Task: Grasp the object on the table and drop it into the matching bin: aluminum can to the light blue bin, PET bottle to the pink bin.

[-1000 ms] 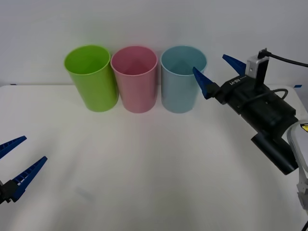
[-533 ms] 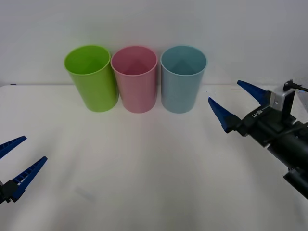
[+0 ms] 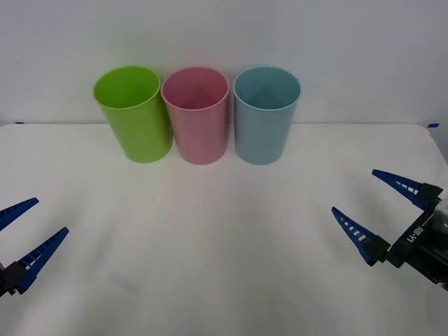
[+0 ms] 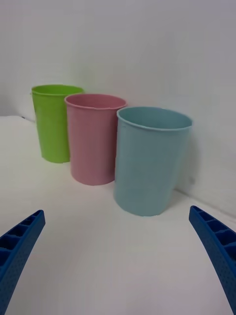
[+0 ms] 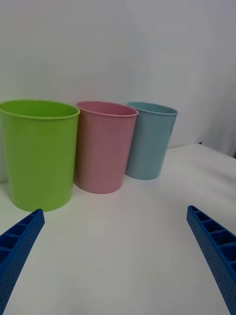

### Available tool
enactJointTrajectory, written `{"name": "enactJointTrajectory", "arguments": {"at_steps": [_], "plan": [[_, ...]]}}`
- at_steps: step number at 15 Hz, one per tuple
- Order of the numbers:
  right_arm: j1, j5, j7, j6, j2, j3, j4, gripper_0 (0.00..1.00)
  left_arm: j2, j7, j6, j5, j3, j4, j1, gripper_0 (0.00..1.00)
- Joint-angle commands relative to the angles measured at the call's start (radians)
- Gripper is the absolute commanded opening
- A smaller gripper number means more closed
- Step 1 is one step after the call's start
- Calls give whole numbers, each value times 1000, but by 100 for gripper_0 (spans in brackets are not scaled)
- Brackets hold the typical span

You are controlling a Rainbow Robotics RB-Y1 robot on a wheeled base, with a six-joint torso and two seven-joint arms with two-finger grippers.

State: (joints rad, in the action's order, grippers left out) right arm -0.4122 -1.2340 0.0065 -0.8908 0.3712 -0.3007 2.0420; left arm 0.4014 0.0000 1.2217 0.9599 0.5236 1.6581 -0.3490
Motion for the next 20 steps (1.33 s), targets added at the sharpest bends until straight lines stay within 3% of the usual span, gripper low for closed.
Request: {"name": "enactJointTrajectory", "arguments": {"at_steps": [1,6,13,20], "plan": [[-82,51,87,-31,0,-25,0,100,0,0,0,0,0,0,0,100],[-218,125,168,-65,0,-48,-29,100,0,0,0,0,0,0,0,100],[-198,159,191,-227,-2,-109,-210,100,0,0,0,0,0,0,0,100],[-195,160,191,-224,-2,-94,-210,100,0,0,0,0,0,0,0,100]]}}
